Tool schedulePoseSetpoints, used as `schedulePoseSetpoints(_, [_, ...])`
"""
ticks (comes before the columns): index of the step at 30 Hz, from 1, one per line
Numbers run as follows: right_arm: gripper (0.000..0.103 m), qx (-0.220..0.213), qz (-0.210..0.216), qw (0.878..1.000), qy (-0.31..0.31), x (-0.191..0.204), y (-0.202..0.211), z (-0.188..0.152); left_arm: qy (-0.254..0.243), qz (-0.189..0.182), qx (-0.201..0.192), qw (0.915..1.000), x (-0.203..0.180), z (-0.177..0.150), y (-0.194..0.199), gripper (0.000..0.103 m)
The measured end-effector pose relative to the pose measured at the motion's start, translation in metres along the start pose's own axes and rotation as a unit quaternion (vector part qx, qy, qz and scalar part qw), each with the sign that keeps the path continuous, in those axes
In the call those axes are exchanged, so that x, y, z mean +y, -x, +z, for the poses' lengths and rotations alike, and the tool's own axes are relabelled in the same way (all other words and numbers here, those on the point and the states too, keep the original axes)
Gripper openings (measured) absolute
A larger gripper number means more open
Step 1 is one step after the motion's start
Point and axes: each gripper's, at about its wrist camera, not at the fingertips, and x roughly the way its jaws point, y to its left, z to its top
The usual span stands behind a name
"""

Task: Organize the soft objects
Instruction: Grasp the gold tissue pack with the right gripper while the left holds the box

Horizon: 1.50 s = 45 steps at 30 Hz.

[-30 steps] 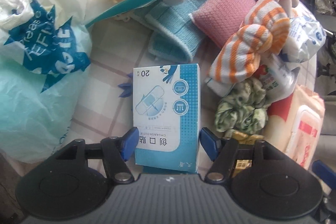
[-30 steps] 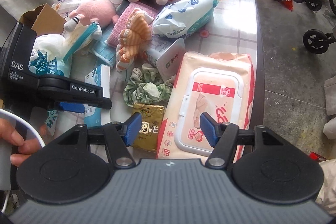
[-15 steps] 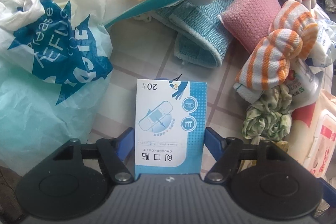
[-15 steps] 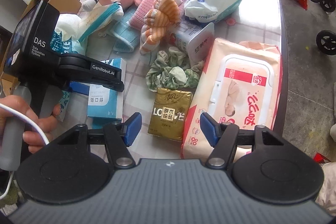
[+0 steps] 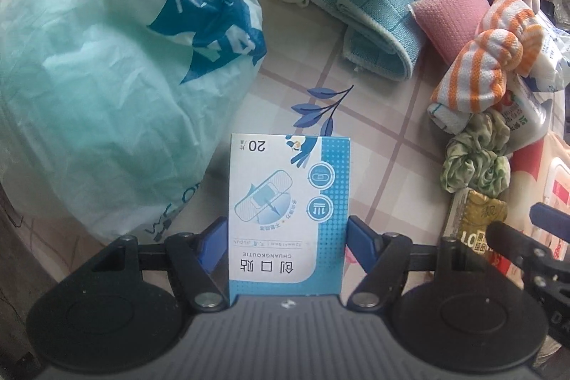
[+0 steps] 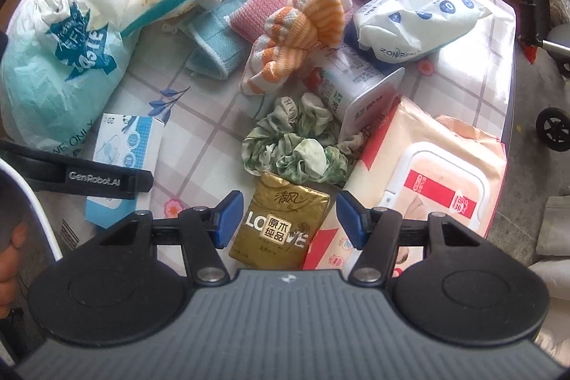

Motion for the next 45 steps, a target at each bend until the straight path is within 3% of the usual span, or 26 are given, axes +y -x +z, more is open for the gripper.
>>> schedulePoseSetpoints(9, [0.059,0.06,-0.033,0.997,0.032,0.02,-0.038,0.007,0.025,-0.015,-0.003,0.9996,0.028,-0.015,-0.019,0.072])
schedulePoseSetpoints(14, [0.056,0.051,0.022,0.998,0.009,0.033,-0.032,0.008,0.033,-0.02,-0.007,0.9992,0.048,-0.023,-0.027,0.072])
schedulePoseSetpoints(17, [0.058,0.045,-0.011,0.999,0.012,0.038,-0.025,0.006,0.032,-0.021,-0.008,0.9992,0.057,-0.031,-0.033,0.072])
schedulePoseSetpoints(20, [0.057,0.066,-0.02,0.998,-0.002,0.038,-0.027,0.0,0.027,-0.022,-0.01,0.9993,0.066,-0.033,-0.034,0.072])
schedulePoseSetpoints(24, [0.057,0.094,0.004,0.996,-0.009,0.044,-0.04,-0.005,0.017,-0.027,-0.011,0.9994,0.071,-0.033,-0.038,0.072])
schedulePoseSetpoints(26, [0.049,0.101,0.024,0.994,-0.027,0.047,-0.048,-0.004,0.012,-0.028,-0.012,0.9995,0.069,-0.038,-0.035,0.072])
schedulePoseSetpoints(30, [0.048,0.073,0.051,0.995,-0.047,0.056,-0.043,0.0,0.006,-0.027,-0.01,0.9996,0.072,-0.035,-0.04,0.072])
schedulePoseSetpoints(36, [0.049,0.069,0.034,0.996,-0.042,0.057,-0.028,-0.012,0.002,-0.026,-0.009,0.9996,0.054,-0.035,-0.049,0.072])
schedulePoseSetpoints(45, [0.049,0.046,0.023,0.999,-0.004,0.062,-0.023,-0.022,0.005,-0.026,-0.011,0.9996,0.074,-0.044,-0.034,0.072])
